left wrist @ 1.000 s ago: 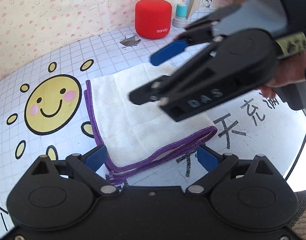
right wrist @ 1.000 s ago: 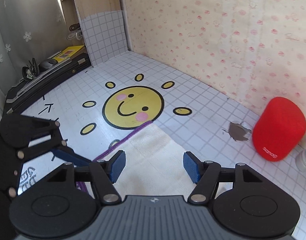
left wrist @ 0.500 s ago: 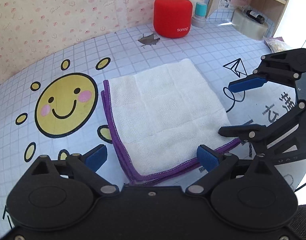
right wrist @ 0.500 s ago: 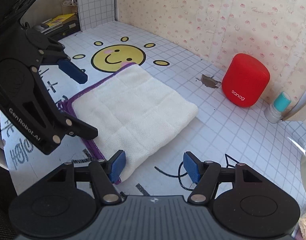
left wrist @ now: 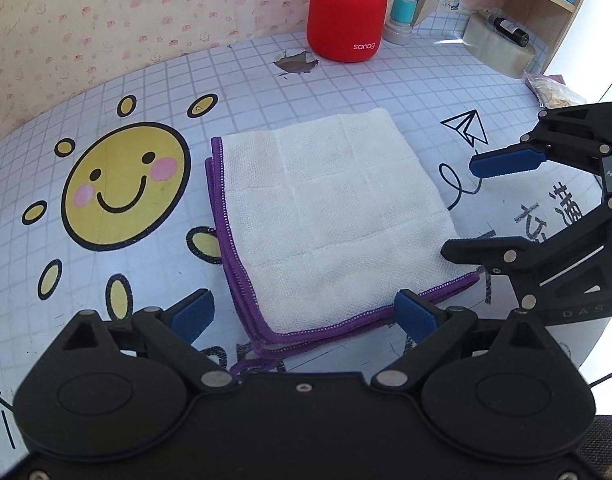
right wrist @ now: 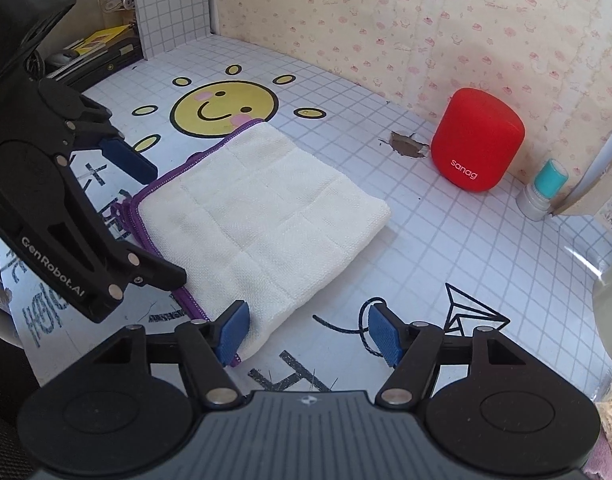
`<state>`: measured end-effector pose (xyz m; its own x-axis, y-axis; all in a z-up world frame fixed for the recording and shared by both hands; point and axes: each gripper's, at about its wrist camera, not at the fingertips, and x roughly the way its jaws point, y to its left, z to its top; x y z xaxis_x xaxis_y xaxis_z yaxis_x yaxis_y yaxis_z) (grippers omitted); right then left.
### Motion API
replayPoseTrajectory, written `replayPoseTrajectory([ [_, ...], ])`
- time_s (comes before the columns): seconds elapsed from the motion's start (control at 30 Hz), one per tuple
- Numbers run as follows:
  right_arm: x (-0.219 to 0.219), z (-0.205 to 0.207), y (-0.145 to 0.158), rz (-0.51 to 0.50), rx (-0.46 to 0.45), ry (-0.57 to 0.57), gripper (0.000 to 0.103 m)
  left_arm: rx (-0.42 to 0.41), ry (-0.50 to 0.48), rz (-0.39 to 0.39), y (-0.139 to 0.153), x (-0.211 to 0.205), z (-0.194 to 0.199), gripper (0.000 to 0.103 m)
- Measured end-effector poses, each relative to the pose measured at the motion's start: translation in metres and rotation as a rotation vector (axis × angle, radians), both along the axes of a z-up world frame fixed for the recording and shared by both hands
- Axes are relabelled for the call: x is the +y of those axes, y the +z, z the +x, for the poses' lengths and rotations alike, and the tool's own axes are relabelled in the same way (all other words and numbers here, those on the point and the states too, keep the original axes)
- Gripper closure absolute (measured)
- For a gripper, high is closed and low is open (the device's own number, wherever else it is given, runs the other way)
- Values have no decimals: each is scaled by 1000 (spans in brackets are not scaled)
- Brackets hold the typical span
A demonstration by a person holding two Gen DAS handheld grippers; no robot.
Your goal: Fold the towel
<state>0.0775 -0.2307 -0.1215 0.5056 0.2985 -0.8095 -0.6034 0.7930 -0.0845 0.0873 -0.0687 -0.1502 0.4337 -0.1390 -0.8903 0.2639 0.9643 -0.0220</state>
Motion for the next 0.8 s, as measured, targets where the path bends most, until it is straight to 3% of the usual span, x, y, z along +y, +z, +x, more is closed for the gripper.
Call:
replayPoseTrajectory([
  [0.1,-1,0,7,14,15,-34,24,4,26,16,7,-4,17,6],
  [0.2,0,-3,17,37,18,-88,20,-29,25,44,18,-2,9,6],
  [0.4,6,-20,28,64,54,-197,20,-99,-18,124,33,1,-4,6],
  [0.7,8,-37,20,19,87,-287,20,-108,-95,139,23,-9,5,6],
  [0.8,4,-40,18,8,109,-328,20,-119,-107,132,35,-2,-15,6],
])
